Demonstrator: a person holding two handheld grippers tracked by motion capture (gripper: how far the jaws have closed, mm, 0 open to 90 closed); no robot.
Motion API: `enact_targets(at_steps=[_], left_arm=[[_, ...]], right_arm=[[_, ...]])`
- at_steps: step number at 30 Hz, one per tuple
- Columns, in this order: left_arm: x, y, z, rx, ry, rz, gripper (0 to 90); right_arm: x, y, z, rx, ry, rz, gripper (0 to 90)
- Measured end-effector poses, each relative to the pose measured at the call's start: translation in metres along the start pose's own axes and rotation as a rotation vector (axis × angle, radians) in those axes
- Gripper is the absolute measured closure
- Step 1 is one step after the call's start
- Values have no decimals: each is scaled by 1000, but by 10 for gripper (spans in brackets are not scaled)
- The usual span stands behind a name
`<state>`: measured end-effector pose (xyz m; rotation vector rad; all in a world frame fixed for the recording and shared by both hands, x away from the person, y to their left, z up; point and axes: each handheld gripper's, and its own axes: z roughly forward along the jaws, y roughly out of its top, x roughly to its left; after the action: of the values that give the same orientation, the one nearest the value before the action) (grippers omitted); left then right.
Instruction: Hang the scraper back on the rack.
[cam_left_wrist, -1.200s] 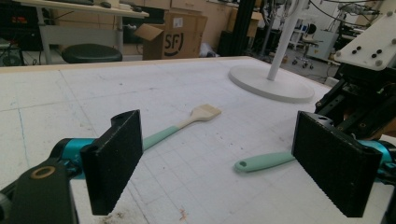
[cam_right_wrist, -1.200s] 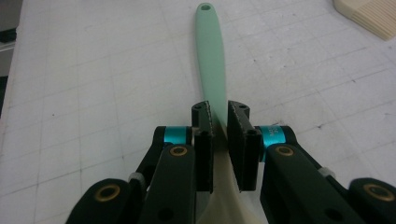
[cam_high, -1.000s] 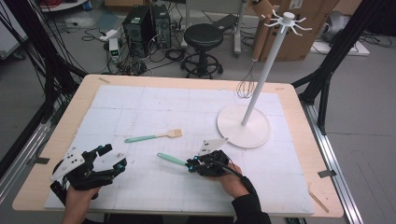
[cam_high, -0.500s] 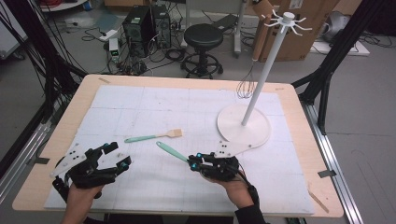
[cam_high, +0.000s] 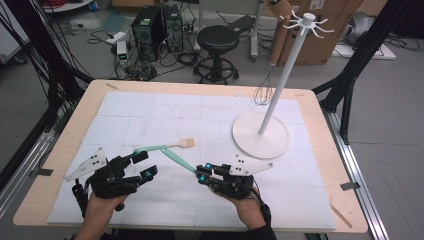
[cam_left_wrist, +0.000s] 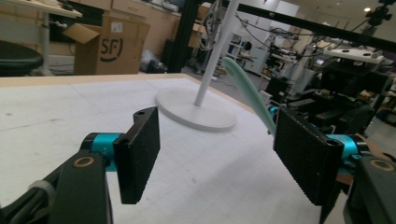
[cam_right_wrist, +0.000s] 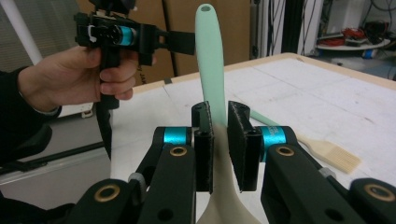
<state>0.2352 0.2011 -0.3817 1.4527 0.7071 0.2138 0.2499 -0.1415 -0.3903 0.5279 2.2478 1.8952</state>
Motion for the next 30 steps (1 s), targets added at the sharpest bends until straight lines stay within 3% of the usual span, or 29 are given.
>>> enact_targets(at_steps=[6, 12, 18, 22, 30], left_arm=[[-3, 1, 11, 9, -36, -31, 370], [-7, 2, 24, 4, -99, -102, 424], [-10, 4, 32, -2, -102, -115, 418], [-11, 5, 33, -3, -101, -120, 551], [-10, 7, 32, -15, -115, -166, 715]], right_arm=[[5, -1, 5, 13, 3, -14, 808], [11, 0, 9, -4, 3, -29, 807], [17, 3, 11, -13, -4, -53, 807], [19, 4, 10, -22, -14, -57, 807], [21, 4, 10, -20, -34, -66, 806]])
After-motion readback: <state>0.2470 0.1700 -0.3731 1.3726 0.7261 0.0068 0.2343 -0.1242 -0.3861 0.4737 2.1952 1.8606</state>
